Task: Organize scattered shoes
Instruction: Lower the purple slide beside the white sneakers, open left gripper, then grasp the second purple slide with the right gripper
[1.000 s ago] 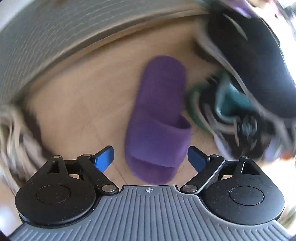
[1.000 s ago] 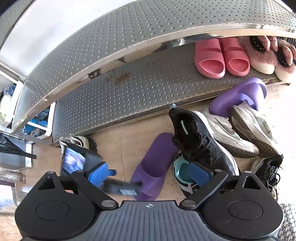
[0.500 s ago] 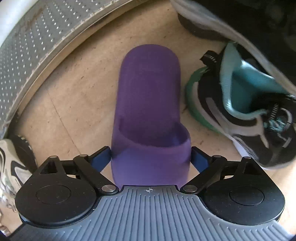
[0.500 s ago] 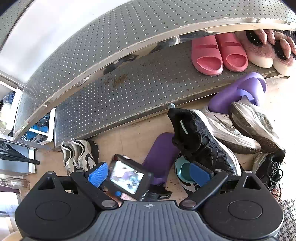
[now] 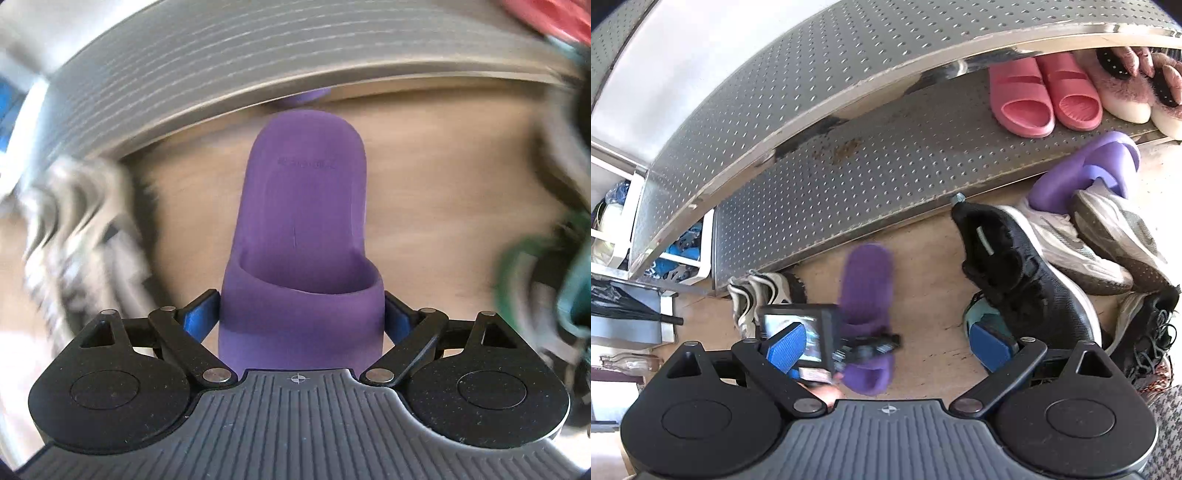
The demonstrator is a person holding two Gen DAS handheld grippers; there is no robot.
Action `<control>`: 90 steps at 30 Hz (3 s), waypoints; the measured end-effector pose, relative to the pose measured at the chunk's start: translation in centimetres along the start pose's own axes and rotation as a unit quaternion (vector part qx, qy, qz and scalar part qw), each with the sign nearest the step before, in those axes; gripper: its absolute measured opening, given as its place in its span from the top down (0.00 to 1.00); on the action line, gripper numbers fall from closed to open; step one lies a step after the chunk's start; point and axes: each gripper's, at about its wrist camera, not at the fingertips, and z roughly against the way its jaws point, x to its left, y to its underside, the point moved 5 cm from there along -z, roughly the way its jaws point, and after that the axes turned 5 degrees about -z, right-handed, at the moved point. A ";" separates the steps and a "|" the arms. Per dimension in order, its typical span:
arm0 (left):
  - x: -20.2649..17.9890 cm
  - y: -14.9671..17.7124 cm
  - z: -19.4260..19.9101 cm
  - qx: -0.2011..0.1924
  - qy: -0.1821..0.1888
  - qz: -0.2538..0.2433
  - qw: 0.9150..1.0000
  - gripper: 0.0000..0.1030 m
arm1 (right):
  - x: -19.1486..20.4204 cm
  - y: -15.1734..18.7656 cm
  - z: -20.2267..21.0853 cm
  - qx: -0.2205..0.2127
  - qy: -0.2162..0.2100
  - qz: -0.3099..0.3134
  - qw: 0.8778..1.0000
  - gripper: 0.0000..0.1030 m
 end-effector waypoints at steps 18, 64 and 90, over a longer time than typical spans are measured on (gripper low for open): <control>3.3 -2.3 1.5 0.001 -0.023 0.007 1.000 0.12 | -0.5 -0.6 -0.1 0.000 0.007 -0.006 1.000 0.06; 2.7 1.2 8.8 0.107 0.039 -0.016 0.993 0.15 | -1.6 -1.0 1.7 -0.018 -0.003 -0.021 1.000 0.06; -4.9 2.4 16.0 0.018 0.069 -0.120 0.990 0.07 | -21.6 -13.9 -3.7 -0.137 0.280 0.115 0.943 0.36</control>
